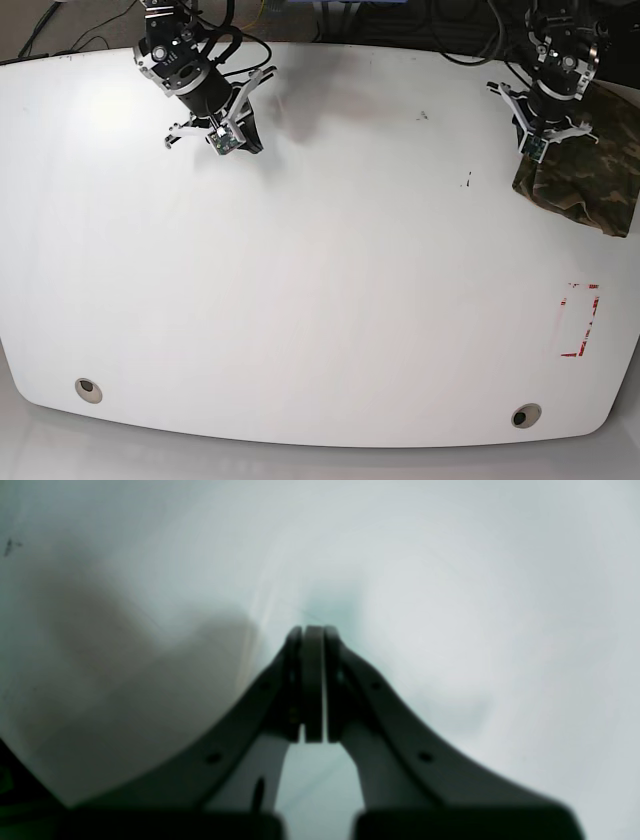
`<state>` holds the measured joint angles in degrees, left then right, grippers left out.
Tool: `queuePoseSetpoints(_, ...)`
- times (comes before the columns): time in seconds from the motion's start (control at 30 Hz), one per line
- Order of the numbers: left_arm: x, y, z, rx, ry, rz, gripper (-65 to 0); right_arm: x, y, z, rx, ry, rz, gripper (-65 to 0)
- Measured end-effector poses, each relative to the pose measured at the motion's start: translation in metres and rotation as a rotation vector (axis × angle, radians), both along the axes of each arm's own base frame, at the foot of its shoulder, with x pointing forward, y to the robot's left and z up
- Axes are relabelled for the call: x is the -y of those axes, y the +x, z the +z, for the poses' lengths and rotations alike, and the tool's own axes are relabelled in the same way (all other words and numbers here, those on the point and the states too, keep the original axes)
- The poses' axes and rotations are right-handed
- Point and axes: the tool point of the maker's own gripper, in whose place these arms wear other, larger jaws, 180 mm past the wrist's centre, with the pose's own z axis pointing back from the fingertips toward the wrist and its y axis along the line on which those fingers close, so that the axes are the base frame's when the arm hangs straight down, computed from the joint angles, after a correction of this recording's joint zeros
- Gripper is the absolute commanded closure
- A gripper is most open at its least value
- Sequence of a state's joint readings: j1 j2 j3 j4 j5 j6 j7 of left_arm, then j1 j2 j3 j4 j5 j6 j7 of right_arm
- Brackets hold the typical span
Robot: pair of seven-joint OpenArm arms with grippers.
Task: Layout the t-shirt on the table in an organized manner, then fold the t-shirt properly
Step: 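Press the folded shirt further toward the table edge with the left gripper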
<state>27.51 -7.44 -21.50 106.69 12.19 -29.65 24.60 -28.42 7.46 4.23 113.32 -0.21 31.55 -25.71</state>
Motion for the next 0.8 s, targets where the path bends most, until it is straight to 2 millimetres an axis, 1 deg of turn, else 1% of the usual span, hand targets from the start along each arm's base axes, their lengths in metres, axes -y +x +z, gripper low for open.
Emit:
queuePoseSetpoints(0.1,0.003,0.010,0.001,0.021,-0.018,-0.005,-2.6,0.000,0.000,0.000,0.000,0.001,0.001,0.0)
queuePoseSetpoints(0.2,0.000,0.014,-0.006,0.010,-0.024,0.004,-2.6,0.000,0.000,0.000,0.000,-0.001,0.000,0.0)
queuePoseSetpoints(0.37,-0.017,0.007,-0.026,-0.058,-0.006,0.016,-2.6,0.000,0.000,0.000,0.000,-0.001,-0.002,0.0)
queuePoseSetpoints(0.47,-0.024,0.005,-0.032,-0.079,-0.003,0.027,-2.6,0.000,0.000,0.000,0.000,0.000,0.000,0.0)
queuePoseSetpoints(0.67,-0.036,0.016,-0.032,-0.074,0.009,0.026,-2.6,0.001,0.002,0.001,0.004,-0.001,-0.004,0.0)
queuePoseSetpoints(0.8,-0.049,0.014,-0.031,-0.073,0.021,0.030,-2.6,0.001,0.004,0.002,0.011,-0.001,-0.004,0.0)
